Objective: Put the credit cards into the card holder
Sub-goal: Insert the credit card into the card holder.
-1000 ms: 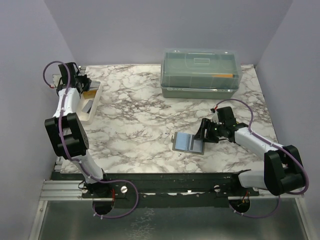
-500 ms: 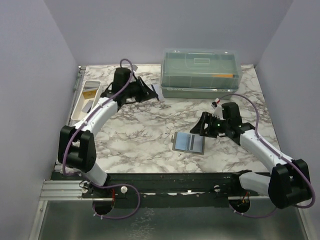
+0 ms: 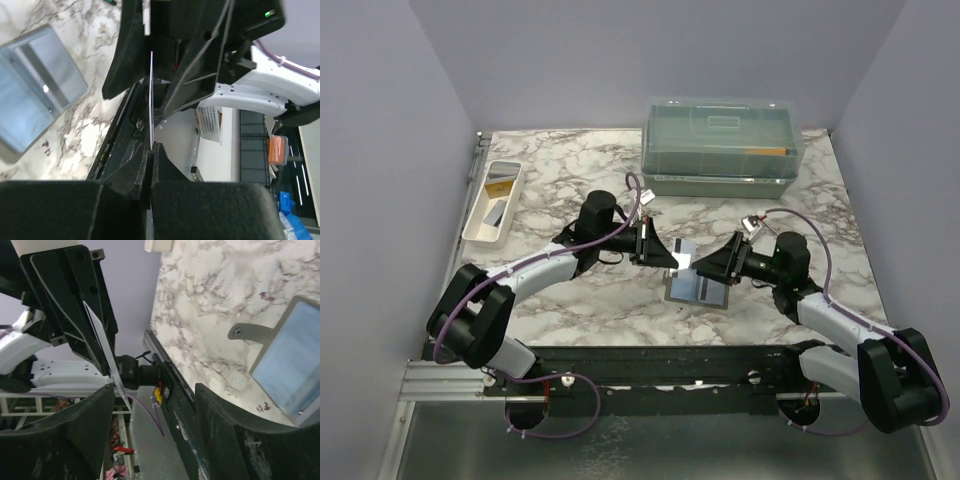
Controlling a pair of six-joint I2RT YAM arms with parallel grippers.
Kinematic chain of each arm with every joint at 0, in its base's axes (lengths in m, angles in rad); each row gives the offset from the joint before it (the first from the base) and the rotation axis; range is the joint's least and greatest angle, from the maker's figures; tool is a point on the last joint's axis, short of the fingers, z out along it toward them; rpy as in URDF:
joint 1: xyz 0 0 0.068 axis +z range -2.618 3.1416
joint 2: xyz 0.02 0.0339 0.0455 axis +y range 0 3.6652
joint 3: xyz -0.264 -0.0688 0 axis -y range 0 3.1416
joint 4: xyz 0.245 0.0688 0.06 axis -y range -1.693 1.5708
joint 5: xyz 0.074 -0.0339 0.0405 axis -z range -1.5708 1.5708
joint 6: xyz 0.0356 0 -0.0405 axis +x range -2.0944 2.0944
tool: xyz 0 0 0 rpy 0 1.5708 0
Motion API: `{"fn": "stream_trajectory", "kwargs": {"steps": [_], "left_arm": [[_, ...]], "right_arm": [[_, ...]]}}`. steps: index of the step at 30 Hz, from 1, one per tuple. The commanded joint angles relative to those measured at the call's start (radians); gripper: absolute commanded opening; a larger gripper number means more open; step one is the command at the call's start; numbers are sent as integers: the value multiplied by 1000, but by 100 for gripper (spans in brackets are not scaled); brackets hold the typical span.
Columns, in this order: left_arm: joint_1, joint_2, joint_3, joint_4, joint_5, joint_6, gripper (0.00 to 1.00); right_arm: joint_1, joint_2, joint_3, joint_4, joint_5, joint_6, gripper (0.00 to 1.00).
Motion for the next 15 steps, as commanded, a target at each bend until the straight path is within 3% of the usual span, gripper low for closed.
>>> {"fn": "stream_trajectory", "kwargs": {"steps": [1,12,13,15], "left_arm": [[-10,17,-4,203,36,-79,0],[-63,121,-22,421,25,-229,0],[-68,129,-23,444,27,-240,0],[-76,149,-23,460,26,-252,0]], "right_arm": [[2,10,-67,361,-55,196,66],[4,24,-126,519,-22,271,41],[4,29,-127,521,-21,271,36],[4,35,-139,530,-7,271,17]]}}
